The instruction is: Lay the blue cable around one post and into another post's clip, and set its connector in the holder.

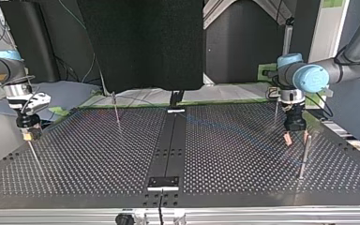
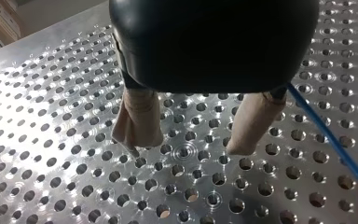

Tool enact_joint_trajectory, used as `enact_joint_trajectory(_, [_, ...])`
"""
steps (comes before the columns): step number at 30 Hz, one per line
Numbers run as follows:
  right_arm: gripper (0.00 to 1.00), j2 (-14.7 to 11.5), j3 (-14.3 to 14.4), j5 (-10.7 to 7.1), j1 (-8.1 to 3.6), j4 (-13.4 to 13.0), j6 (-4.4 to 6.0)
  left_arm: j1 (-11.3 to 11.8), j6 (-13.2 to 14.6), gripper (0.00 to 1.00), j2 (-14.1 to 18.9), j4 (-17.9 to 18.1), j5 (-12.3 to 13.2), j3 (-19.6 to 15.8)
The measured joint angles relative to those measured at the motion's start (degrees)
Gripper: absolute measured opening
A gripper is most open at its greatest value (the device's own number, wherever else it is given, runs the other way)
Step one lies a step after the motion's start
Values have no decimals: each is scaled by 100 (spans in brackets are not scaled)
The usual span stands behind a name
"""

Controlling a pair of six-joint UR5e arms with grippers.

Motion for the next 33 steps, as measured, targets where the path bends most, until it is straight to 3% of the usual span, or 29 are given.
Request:
enact_joint_trajectory(30, [0,5,-1,30,2,-23,17,-2,0,100,0,0,17,-1])
enact_joint_trajectory(31, [15,5,0,41,3,-23,17,-2,0,100,0,0,17,-1])
enact_joint_trajectory(32, [15,5,-1,47,4,-23,17,-2,1,100,0,-1,18,-1])
enact_joint_trajectory(33, [22,5,0,52,4,-24,16,-2,3,100,0,-1,18,-1])
